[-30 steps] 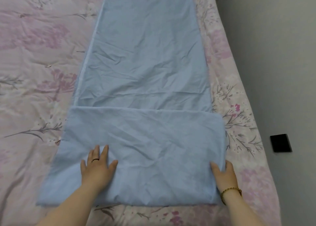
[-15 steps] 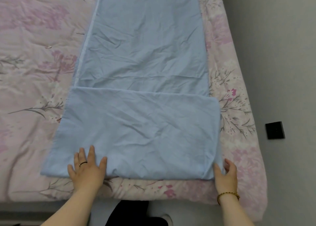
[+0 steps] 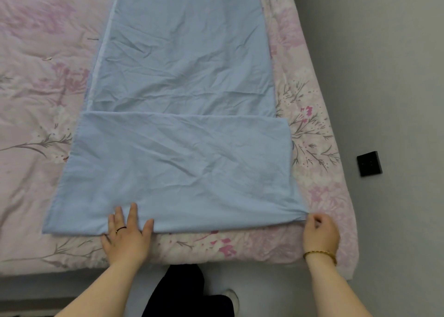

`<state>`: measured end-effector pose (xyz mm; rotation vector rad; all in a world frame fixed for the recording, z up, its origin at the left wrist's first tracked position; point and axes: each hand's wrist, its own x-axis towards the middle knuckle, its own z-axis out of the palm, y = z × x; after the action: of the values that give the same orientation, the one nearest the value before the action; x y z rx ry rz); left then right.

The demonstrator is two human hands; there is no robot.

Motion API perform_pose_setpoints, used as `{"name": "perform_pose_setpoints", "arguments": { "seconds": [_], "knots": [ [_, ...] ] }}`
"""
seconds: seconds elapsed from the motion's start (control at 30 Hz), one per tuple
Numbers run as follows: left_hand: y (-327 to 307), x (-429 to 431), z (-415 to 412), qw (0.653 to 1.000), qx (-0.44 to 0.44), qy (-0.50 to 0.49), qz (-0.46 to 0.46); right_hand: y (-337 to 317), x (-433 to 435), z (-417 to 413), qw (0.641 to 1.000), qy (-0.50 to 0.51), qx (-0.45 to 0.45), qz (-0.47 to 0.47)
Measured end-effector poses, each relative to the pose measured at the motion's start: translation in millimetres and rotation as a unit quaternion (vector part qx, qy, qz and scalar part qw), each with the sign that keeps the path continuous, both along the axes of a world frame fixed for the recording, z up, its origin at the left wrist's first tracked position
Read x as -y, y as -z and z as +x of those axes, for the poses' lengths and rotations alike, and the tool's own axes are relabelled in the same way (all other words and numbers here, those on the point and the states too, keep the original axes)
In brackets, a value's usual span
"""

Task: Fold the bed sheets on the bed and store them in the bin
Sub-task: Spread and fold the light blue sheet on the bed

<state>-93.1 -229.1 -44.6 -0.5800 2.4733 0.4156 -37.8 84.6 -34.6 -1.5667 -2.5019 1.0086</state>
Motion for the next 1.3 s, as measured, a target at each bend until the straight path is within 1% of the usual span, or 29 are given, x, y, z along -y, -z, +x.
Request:
{"name": "perform_pose_setpoints", "arguments": {
  "seconds": [0.07, 0.13, 0.2, 0.23, 0.27, 0.3, 0.33, 0.37, 0.4, 0.43, 0.47, 0.5, 0.53, 0.57, 0.63, 0.7, 0.77, 0.83, 0.9, 0.93, 0.97, 1.03, 1.07, 1.2, 1.3],
  "knots": [
    [-1, 3, -2, 1.000, 0.006, 0.014, 0.007, -2, -3, 2, 0.999, 0.029, -0.015, 0.006],
    [-1, 4, -4, 1.000, 0.009, 0.016, 0.007, 2, 2, 2, 0.997, 0.070, -0.022, -0.007],
    [-1, 4, -4, 1.000, -0.003, 0.011, 0.013, 6, 12, -1, 0.985, 0.159, -0.053, -0.050],
    [-1, 7, -3, 1.000, -0.023, 0.001, 0.019, 4, 21, -2, 0.972, 0.210, -0.075, -0.070],
    [1, 10, -2, 0.997, -0.061, -0.020, 0.033, 7, 28, -1, 0.958, 0.252, -0.096, -0.099],
    [2, 12, 0, 0.991, -0.114, -0.054, 0.052, 10, 37, 3, 0.942, 0.282, -0.114, -0.142],
    [2, 13, 3, 0.978, -0.166, -0.106, 0.074, 16, 45, 6, 0.929, 0.291, -0.119, -0.195],
    [0, 13, 6, 0.958, -0.200, -0.181, 0.097, 16, 58, 7, 0.910, 0.289, -0.122, -0.272],
    [-2, 12, 8, 0.931, -0.209, -0.277, 0.117, 16, 71, 6, 0.883, 0.282, -0.125, -0.354],
    [-2, 13, 8, 0.892, -0.204, -0.380, 0.136, 12, 83, 2, 0.855, 0.280, -0.127, -0.418],
    [0, 13, 7, 0.846, -0.186, -0.476, 0.155, 11, 90, 0, 0.835, 0.286, -0.132, -0.451],
    [2, 17, 6, 0.795, -0.171, -0.555, 0.175, 7, 99, -6, 0.823, 0.293, -0.138, -0.467],
    [5, 21, 4, 0.752, -0.160, -0.605, 0.207, 6, 99, -10, 0.815, 0.296, -0.148, -0.475],
    [6, 24, 1, 0.718, -0.152, -0.634, 0.244, 5, 98, -15, 0.811, 0.295, -0.154, -0.481],
    [3, 32, -8, 0.668, -0.151, -0.657, 0.315, 5, 94, -25, 0.804, 0.295, -0.166, -0.489],
    [0, 38, -17, 0.647, -0.155, -0.661, 0.348, 6, 92, -32, 0.805, 0.289, -0.177, -0.487],
    [-6, 39, -23, 0.637, -0.150, -0.652, 0.383, 3, 91, -37, 0.811, 0.274, -0.185, -0.483],
    [-14, 36, -28, 0.632, -0.125, -0.643, 0.414, -2, 90, -37, 0.815, 0.271, -0.191, -0.475],
    [-23, 35, -31, 0.621, -0.098, -0.642, 0.439, -9, 90, -35, 0.829, 0.263, -0.198, -0.452],
    [-30, 36, -34, 0.620, -0.093, -0.637, 0.449, -12, 89, -34, 0.839, 0.260, -0.203, -0.433],
    [-34, 38, -36, 0.618, -0.091, -0.634, 0.455, -13, 87, -31, 0.858, 0.249, -0.202, -0.401],
    [-46, 42, -39, 0.610, -0.097, -0.616, 0.488, -18, 84, -28, 0.907, 0.203, -0.180, -0.323],
    [-51, 44, -39, 0.609, -0.106, -0.602, 0.506, -20, 82, -27, 0.923, 0.178, -0.173, -0.293],
    [-73, 50, -30, 0.610, -0.160, -0.552, 0.545, -47, 81, -23, 0.944, 0.115, -0.173, -0.257],
    [-92, 51, -18, 0.604, -0.187, -0.520, 0.574, -71, 82, -10, 0.936, 0.092, -0.211, -0.267]
  ]
}}
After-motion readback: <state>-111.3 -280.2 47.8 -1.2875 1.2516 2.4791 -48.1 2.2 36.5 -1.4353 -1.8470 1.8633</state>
